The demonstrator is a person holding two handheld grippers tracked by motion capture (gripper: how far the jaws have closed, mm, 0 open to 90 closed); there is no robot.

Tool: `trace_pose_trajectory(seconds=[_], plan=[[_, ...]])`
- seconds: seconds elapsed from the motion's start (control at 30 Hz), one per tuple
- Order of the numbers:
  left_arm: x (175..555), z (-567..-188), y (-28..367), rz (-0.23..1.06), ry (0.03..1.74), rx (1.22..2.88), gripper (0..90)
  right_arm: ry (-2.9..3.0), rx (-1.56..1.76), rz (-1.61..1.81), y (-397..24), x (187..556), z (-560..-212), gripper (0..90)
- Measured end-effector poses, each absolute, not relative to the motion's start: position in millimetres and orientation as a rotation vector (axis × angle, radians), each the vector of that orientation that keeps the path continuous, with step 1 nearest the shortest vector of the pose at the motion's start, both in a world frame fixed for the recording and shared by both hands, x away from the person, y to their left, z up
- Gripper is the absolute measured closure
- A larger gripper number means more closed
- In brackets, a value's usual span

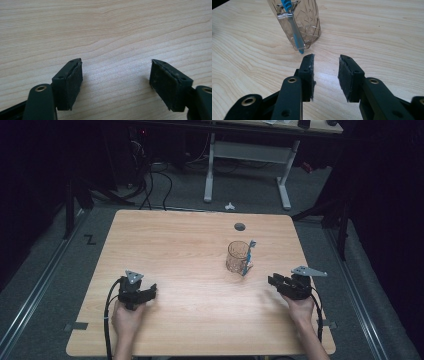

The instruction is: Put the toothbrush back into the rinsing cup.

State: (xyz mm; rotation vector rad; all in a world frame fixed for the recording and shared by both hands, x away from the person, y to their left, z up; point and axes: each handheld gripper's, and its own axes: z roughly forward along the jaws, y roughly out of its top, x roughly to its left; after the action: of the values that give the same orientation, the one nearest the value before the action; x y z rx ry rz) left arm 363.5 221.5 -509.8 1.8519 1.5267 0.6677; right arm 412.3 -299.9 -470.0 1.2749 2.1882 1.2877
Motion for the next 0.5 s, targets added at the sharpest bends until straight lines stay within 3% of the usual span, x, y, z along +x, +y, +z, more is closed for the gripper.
trace_pose_trajectory(seconds=[0.5], plan=[[363.5,-509.8,221.5,0.668,1.527,1.852,27.1,2.202,1.288,1.231,-295.9,419.1,-480.4,64.9]])
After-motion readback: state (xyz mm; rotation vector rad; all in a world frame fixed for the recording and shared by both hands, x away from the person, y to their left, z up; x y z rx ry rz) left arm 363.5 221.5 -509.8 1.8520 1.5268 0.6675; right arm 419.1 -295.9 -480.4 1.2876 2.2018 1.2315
